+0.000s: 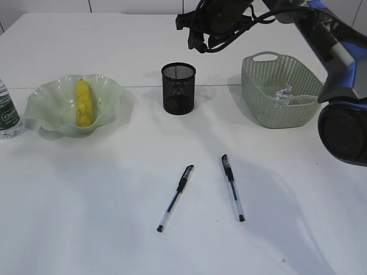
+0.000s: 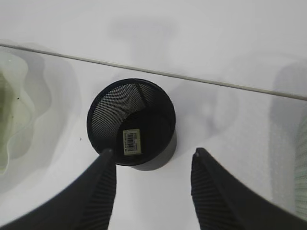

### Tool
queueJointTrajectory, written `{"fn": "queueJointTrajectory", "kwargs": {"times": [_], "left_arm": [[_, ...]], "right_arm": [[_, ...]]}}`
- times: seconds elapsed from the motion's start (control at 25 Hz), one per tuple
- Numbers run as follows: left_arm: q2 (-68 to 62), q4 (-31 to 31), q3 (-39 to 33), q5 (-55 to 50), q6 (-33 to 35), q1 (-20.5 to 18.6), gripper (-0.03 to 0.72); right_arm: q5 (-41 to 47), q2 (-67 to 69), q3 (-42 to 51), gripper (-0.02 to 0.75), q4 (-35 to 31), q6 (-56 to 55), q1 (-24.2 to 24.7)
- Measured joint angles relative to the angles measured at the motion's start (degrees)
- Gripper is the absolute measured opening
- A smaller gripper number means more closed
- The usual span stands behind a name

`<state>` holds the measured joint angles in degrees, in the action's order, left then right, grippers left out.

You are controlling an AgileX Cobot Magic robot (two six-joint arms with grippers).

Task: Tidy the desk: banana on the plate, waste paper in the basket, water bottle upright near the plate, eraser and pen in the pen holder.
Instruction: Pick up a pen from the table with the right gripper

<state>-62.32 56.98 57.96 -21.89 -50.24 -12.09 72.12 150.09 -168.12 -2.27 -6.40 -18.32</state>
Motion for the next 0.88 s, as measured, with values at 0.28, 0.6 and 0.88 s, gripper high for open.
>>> {"fn": "queueJointTrajectory", "kwargs": {"times": [0.28,0.6,0.88], "left_arm": [[0.00,-1.41,0.00,0.00,0.00,0.00,0.262],[0.00,-2.41,0.00,-0.10,0.00,0.00,0.262],[0.00,-2.41,0.00,-0.10,0.00,0.00,0.262]], "right_arm": [[0.26,-3.70,0.00,0.375,-0.04,2.17,0.22],[0.58,-14.46,0.00,0.373,1.04,3.93,0.22],[0.83,-26.87,-0.39,0.372,1.04,6.84,0.22]]}}
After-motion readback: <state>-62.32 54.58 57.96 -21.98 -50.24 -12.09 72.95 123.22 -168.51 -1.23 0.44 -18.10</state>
